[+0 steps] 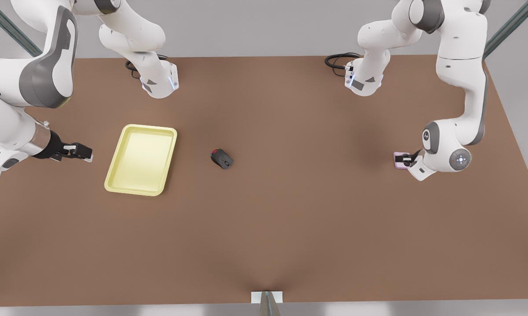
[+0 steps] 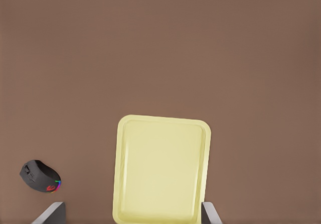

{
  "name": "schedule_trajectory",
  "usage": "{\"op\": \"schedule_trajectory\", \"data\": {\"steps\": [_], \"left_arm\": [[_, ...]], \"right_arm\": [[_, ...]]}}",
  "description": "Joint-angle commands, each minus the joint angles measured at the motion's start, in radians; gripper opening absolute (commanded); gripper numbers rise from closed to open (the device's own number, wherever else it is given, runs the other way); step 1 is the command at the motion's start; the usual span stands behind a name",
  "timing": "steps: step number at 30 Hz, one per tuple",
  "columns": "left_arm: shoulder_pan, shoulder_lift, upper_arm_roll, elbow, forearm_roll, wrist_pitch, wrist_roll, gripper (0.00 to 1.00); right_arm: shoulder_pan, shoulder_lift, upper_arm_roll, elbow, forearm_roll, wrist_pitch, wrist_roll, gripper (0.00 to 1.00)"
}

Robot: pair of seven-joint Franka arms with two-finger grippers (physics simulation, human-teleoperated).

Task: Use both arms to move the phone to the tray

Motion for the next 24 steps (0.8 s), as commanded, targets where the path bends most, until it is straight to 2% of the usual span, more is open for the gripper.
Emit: {"op": "schedule_trajectory", "data": {"steps": [1,7,15,24], "left_arm": [[0.001,0.016,0.0,-0.005,0.017,0.117,0.216,1.0],[0.036,0.068,0.0,-0.011,0.017,0.145,0.214,1.0],[0.038,0.068,0.002,-0.079,0.017,0.199,0.16,1.0],[0.036,0.086,0.018,-0.08,0.017,0.206,0.056,1.0]], "right_arm": [[0.0,-0.001,0.0,0.0,0.001,0.001,0.002,1.0],[0.0,-0.001,0.0,0.0,0.001,-0.001,0.002,1.0],[0.0,-0.001,0.0,0.0,0.001,0.001,0.002,1.0],[0.0,-0.001,0.0,0.0,0.001,0.001,0.002,1.0]]}}
